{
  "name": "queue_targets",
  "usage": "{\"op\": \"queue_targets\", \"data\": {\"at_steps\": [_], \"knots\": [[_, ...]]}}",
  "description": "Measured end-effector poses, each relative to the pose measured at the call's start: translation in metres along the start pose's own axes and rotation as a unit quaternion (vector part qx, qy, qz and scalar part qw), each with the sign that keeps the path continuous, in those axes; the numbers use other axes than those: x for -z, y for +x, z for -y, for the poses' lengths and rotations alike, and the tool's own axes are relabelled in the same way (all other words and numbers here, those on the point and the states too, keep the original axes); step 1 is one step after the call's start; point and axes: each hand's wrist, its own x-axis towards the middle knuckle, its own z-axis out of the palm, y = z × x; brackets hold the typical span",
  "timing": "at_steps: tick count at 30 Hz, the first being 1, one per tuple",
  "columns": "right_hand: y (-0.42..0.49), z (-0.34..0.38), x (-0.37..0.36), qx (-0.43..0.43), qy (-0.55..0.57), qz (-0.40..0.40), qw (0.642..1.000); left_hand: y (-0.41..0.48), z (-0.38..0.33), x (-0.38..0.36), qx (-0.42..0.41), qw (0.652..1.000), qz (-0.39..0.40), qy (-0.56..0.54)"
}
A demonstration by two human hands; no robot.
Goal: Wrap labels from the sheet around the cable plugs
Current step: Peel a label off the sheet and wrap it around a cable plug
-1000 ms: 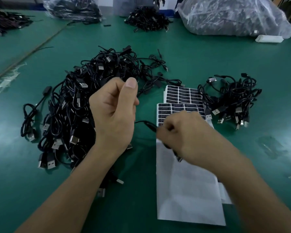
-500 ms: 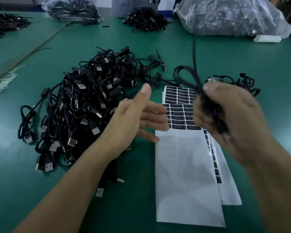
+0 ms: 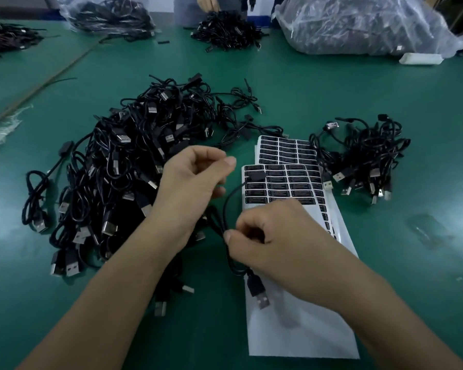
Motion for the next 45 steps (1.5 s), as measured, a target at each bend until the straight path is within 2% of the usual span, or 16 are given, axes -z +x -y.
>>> {"op": "queue_targets", "data": {"at_steps": [3, 8, 11, 14, 16, 17, 19, 21, 22, 26, 29, 33, 39, 42, 45], "knots": [[-0.002, 0.002, 0.001, 0.043, 0.011, -0.012, 0.999, 0.001, 0.002, 0.002, -0.01, 0.998, 0.006, 0.066], [-0.005, 0.0, 0.004, 0.083, 0.047, 0.043, 0.995, -0.002, -0.004, 0.006, 0.074, 0.995, 0.062, 0.029], [-0.004, -0.002, 0.002, 0.084, 0.025, 0.056, 0.995, -0.004, -0.007, 0.007, 0.086, 0.99, 0.103, 0.047], [-0.003, -0.002, 0.001, 0.086, -0.002, 0.055, 0.995, -0.002, -0.005, 0.007, 0.075, 0.991, 0.099, 0.055], [0.0, -0.004, 0.005, 0.05, 0.0, 0.039, 0.998, 0.0, -0.003, 0.007, 0.073, 0.993, 0.086, 0.035], [0.002, -0.008, 0.009, 0.014, -0.005, 0.006, 1.0, 0.0, -0.003, 0.007, 0.076, 0.994, 0.08, 0.019], [0.005, -0.021, 0.02, -0.056, -0.023, -0.106, 0.993, 0.001, -0.003, 0.008, 0.08, 0.994, 0.073, 0.004], [0.004, -0.034, 0.032, -0.11, -0.062, -0.213, 0.969, 0.001, -0.005, 0.008, 0.079, 0.994, 0.073, 0.008], [0.003, -0.039, 0.035, -0.145, -0.088, -0.223, 0.96, 0.001, -0.005, 0.007, 0.076, 0.995, 0.07, 0.008], [0.0, -0.046, 0.033, -0.273, -0.159, -0.132, 0.94, -0.003, -0.007, 0.001, 0.011, 0.996, 0.065, 0.058], [0.0, -0.047, 0.036, -0.305, -0.133, -0.103, 0.937, -0.006, -0.005, 0.001, -0.068, 0.989, 0.074, 0.108], [-0.004, -0.048, 0.049, -0.309, -0.092, -0.112, 0.94, -0.005, -0.001, -0.002, -0.119, 0.984, 0.061, 0.12], [-0.004, -0.042, 0.047, -0.224, 0.001, -0.212, 0.951, -0.006, 0.002, -0.005, -0.115, 0.983, 0.081, 0.116], [0.001, -0.037, 0.037, -0.214, 0.082, -0.225, 0.947, -0.01, 0.002, -0.009, -0.095, 0.984, 0.089, 0.121], [0.006, -0.033, 0.023, -0.221, 0.112, -0.224, 0.942, -0.018, 0.002, -0.017, -0.091, 0.984, 0.107, 0.108]]}}
